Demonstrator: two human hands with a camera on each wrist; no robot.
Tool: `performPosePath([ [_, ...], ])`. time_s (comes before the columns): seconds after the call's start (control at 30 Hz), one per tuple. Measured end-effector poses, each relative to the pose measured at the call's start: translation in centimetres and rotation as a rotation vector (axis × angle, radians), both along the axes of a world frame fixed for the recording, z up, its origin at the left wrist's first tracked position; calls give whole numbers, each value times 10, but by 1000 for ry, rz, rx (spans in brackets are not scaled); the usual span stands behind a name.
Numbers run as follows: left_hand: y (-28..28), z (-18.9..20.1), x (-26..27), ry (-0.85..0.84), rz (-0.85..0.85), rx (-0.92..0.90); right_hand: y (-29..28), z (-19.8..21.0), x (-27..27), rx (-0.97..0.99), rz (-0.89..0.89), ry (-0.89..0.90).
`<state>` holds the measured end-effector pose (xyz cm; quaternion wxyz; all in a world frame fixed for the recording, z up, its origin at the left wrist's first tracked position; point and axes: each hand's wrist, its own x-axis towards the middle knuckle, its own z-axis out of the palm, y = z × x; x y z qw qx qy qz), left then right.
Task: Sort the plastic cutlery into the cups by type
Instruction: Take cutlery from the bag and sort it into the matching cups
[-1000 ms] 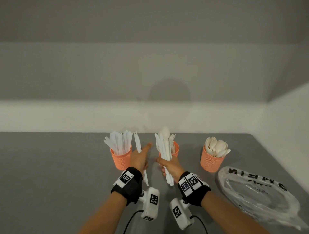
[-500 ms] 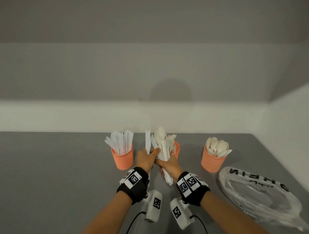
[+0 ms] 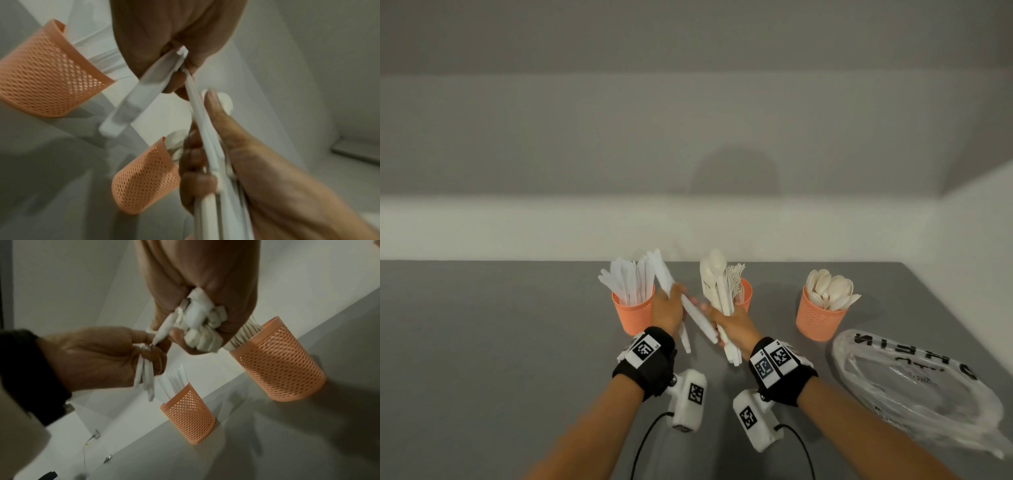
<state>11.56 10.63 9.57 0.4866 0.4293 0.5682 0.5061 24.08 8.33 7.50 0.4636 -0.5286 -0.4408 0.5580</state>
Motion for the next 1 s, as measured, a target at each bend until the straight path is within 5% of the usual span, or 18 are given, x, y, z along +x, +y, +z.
performPosePath([
  [0.13,12,9,-27,-149,83,-11,6,-2,5,-105,-55,67],
  [0.27,35,30,-57,-44,211,74,12,-4,9,-100,-3,40],
  [0.43,73,59,-79,-118,402,228,18,0,12,-86,-19,12],
  [0.6,93,41,-77,-2,304,335,22,7,12,-74,-82,-11],
  [1.0,88,-24,-70,165,205,257,29,5,5,-48,-29,-86],
])
